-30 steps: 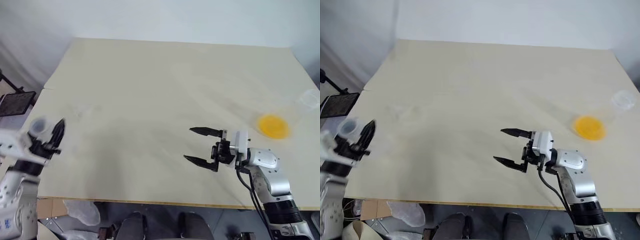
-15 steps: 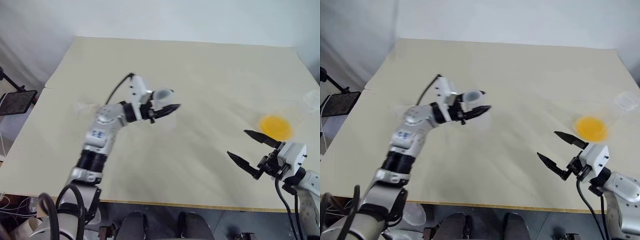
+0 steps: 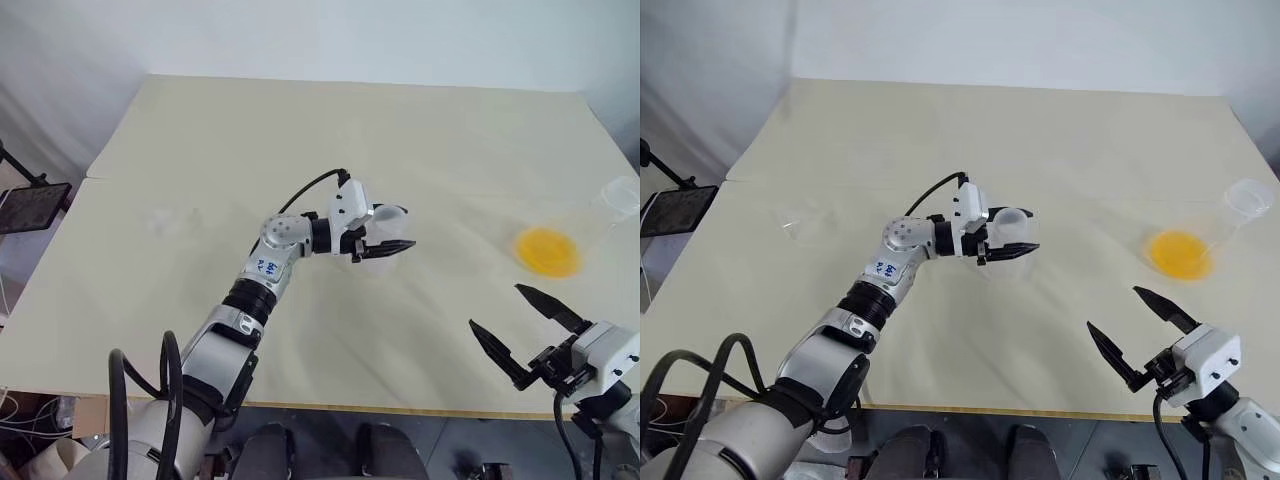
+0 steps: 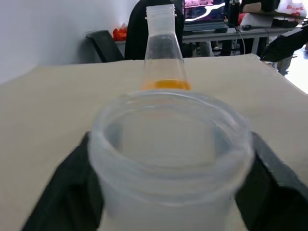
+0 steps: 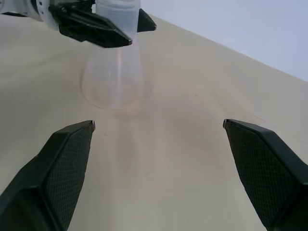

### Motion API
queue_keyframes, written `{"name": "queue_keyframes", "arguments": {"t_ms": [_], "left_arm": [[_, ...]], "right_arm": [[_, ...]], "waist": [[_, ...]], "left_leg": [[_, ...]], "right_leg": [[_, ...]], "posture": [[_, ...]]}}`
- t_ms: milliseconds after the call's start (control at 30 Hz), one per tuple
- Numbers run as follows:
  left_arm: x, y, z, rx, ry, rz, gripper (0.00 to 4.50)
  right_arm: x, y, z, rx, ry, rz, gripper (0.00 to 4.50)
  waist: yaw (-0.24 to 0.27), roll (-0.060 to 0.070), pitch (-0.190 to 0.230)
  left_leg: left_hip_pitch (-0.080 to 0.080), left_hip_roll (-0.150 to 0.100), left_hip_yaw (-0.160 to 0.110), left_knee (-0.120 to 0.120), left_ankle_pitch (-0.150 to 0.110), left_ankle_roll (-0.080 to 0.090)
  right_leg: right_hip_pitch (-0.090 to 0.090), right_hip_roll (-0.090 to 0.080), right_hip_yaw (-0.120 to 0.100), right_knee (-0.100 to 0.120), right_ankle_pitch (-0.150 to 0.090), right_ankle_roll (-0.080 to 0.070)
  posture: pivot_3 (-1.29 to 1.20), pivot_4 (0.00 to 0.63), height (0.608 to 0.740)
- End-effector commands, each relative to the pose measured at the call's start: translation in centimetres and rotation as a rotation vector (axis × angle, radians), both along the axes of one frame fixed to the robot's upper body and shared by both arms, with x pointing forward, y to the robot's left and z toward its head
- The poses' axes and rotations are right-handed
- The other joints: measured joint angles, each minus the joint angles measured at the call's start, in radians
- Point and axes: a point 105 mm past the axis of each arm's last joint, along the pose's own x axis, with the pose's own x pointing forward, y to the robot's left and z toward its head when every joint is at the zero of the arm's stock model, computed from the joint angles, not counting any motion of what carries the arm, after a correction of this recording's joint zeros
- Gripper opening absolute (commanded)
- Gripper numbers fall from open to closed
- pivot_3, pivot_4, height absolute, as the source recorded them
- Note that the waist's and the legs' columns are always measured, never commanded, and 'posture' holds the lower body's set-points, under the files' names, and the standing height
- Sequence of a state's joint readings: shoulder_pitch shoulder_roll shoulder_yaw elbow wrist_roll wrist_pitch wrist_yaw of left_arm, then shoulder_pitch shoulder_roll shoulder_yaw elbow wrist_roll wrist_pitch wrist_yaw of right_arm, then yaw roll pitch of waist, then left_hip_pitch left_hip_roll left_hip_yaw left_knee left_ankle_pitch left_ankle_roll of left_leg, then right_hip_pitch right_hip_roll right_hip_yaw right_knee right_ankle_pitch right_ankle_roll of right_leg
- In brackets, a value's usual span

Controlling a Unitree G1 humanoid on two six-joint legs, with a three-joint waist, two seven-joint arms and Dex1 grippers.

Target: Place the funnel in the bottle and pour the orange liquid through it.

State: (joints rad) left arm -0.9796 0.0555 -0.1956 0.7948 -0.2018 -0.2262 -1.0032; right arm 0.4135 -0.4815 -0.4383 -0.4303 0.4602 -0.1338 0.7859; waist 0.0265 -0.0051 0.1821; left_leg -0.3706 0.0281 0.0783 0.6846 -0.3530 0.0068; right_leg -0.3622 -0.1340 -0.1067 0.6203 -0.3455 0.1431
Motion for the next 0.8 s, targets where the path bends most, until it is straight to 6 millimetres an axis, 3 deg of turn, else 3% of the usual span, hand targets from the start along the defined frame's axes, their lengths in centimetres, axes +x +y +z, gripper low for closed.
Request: {"name": "queue_keyframes", "arguments": {"t_ms": [33, 633, 800], "left_arm": [[-0.3, -0.3, 1.7, -0.060, -0.027, -0.021, 4.47], [0.7, 2.2, 1.5, -0.042, 0.002, 0.040, 4.47], [1.9, 4.7, 3.1, -0.153, 0.000, 0.125, 4.47]], "right_arm": [[0.2, 0.6, 1.1, -0.002, -0.052, 0.014, 4.50], [2.0, 1.6, 1.0, 0.026, -0.065, 0.073, 4.50], [2.1, 1.9, 1.0, 0.035, -0.068, 0.078, 4.50]], "waist": [[0.000, 0.000, 0.000], [0.000, 0.000, 0.000], [-0.001, 0.000, 0.000]], "left_leg": [[0.000, 0.000, 0.000, 0.000, 0.000, 0.000], [0.000, 0.000, -0.001, 0.000, 0.000, 0.000], [0.000, 0.000, -0.001, 0.001, 0.000, 0.000]], "right_leg": [[0.000, 0.000, 0.000, 0.000, 0.000, 0.000], [0.000, 0.000, -0.001, 0.001, 0.000, 0.000], [0.000, 0.000, -0.001, 0.001, 0.000, 0.000]], "posture": [[0.00, 0.150, 0.740], [0.00, 0.150, 0.740], [0.00, 0.150, 0.740]]}}
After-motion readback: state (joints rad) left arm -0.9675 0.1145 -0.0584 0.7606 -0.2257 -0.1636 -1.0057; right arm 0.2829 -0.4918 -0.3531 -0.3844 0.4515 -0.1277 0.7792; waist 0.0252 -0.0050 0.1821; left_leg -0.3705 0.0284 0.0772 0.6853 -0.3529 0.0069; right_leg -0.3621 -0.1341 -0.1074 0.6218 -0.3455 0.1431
